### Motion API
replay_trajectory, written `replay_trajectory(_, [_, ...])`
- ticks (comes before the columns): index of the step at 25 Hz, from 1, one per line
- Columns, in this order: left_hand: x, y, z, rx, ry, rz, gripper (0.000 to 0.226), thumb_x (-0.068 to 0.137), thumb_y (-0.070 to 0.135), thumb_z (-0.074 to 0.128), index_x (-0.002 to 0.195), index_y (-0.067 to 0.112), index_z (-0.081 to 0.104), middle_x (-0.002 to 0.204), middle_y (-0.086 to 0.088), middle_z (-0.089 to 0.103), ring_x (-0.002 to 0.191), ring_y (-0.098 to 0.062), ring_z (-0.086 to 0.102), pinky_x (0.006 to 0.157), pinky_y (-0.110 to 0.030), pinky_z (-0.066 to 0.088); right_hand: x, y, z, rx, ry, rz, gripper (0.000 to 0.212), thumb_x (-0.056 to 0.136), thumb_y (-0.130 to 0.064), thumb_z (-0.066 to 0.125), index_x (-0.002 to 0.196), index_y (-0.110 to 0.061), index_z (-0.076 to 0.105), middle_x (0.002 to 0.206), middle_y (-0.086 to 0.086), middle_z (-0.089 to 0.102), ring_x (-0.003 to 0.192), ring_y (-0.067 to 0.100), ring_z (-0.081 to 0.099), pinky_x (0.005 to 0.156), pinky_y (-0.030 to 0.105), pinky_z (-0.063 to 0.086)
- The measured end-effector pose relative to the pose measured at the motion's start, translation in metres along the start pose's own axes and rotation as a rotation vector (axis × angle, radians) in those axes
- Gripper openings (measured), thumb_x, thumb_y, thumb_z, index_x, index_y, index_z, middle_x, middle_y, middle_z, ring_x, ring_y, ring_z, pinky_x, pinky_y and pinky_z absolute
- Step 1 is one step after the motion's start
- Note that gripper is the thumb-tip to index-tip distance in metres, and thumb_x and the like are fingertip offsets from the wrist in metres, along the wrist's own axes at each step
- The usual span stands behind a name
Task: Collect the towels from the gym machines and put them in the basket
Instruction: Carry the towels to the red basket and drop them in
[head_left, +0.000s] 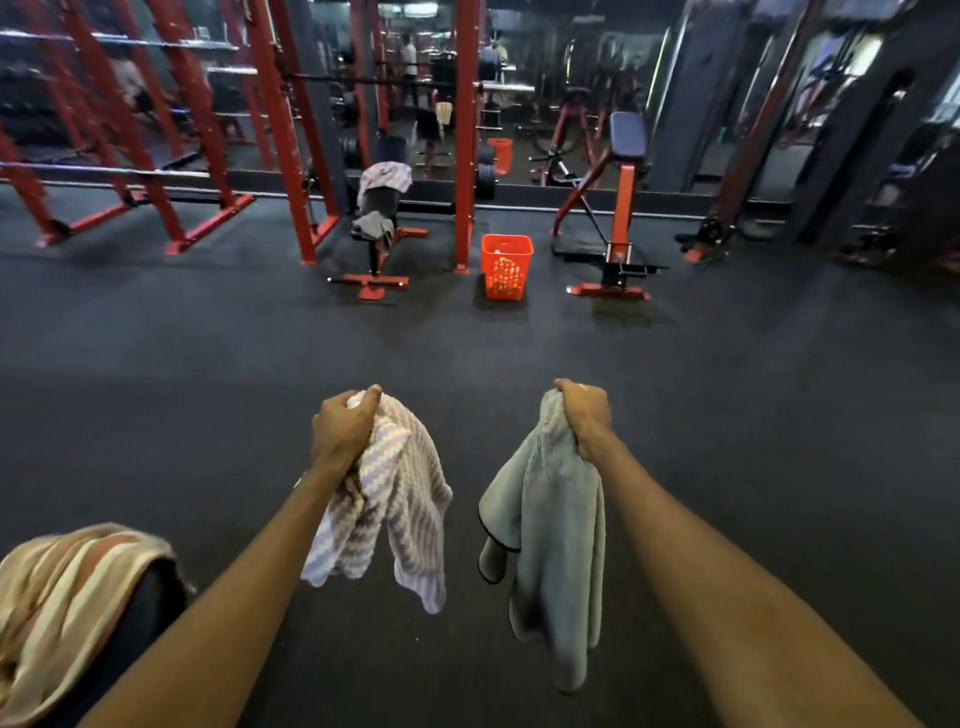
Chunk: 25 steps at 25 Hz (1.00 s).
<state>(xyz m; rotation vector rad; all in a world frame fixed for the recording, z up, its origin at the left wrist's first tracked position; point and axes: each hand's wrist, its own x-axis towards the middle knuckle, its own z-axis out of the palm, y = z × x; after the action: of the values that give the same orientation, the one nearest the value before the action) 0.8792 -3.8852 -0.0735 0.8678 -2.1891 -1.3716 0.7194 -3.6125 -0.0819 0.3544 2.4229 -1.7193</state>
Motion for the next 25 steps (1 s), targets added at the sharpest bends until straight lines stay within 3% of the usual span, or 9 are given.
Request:
replay_trajectory(6, [0.137,0.018,0.083,0.035,-0.072,0.002,0.044,0.089,0.051,0.056,0.076,0.011,0.066,0.082,-0.006,0.069,0.090,-0.027,0.063,0.076,-0.032,0.040,0.131,-0.023,0.037,0.001,0.032,0.043,0.024,0.083,-0.037,0.065,0.067,-0.019,0.065,0.103,0.014,0.074,0.100,0.034,0.066,0.095,0.047,0.051])
replay_trajectory(10, [0.233,0.039,0.135,0.071,-0.097,-0.014,0.041,0.088,0.052,0.055,0.077,0.015,0.067,0.092,-0.010,0.072,0.097,-0.030,0.063,0.079,-0.033,0.041,0.228,-0.058,0.060,-0.008,0.050,0.033,0.030,0.086,-0.032,0.064,0.086,-0.003,0.072,0.098,0.014,0.072,0.093,0.032,0.065,0.092,0.044,0.051])
replay_trajectory(15, [0.358,0.078,0.192,0.066,-0.087,-0.004,0.045,0.088,0.053,0.053,0.077,0.012,0.067,0.086,-0.007,0.070,0.092,-0.028,0.062,0.077,-0.034,0.042,0.345,-0.118,0.089,0.008,0.075,0.032,0.031,0.087,-0.031,0.064,0.092,-0.001,0.073,0.090,0.010,0.067,0.089,0.028,0.062,0.092,0.042,0.051])
replay_trajectory(18, [0.422,0.089,0.221,0.065,-0.106,-0.007,0.038,0.088,0.054,0.053,0.080,0.020,0.067,0.092,-0.004,0.068,0.093,-0.024,0.058,0.081,-0.033,0.041,0.405,-0.142,0.110,0.019,0.079,0.014,0.033,0.088,-0.029,0.062,0.096,0.001,0.073,0.089,0.010,0.066,0.091,0.029,0.063,0.089,0.040,0.050])
replay_trajectory(21, [0.509,0.095,0.264,0.063,-0.123,0.014,0.038,0.090,0.051,0.054,0.092,0.017,0.072,0.093,-0.003,0.065,0.092,-0.021,0.054,0.082,-0.031,0.038,0.488,-0.164,0.140,0.026,0.088,0.017,0.031,0.086,-0.032,0.061,0.092,-0.004,0.075,0.092,0.009,0.071,0.095,0.031,0.066,0.085,0.038,0.050])
replay_trajectory(25, [0.633,0.107,0.319,0.042,-0.149,0.020,0.039,0.088,0.053,0.054,0.090,0.018,0.072,0.095,-0.003,0.069,0.096,-0.022,0.059,0.083,-0.031,0.039,0.599,-0.199,0.182,-0.005,0.123,0.050,0.026,0.083,-0.039,0.062,0.078,-0.015,0.071,0.097,0.008,0.073,0.095,0.030,0.066,0.091,0.042,0.053])
